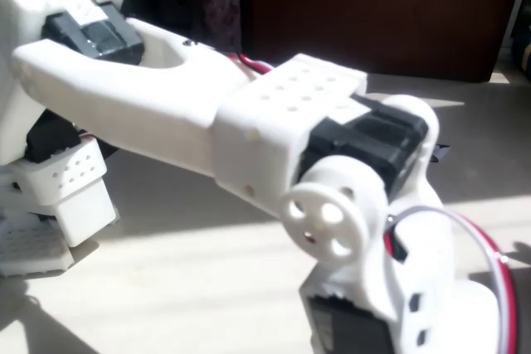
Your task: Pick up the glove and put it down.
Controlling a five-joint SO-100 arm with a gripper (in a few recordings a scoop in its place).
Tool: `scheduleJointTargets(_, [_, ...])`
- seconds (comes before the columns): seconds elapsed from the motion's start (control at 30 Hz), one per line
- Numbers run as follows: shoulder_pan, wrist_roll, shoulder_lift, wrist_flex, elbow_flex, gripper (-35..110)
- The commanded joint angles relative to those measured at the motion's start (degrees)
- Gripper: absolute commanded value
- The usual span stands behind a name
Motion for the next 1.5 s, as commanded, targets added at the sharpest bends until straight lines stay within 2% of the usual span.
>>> scheduleJointTargets(0.0, [-0.18, -0.53, 0.88, 0.44, -0.79, 18])
scheduleJointTargets(0.17, [-0.09, -0.53, 0.97, 0.53, -0.70, 26])
scheduleJointTargets(0.6, [-0.53, -0.53, 5.45, 3.78, -0.79, 26])
scheduleJointTargets(1.03, [-13.10, 0.44, 13.89, 4.66, -0.79, 26])
scheduleJointTargets(1.2, [-17.31, 0.44, 13.97, 8.26, -0.79, 26])
scheduleJointTargets(1.47, [-23.03, 0.88, 13.18, 7.56, -0.26, 26])
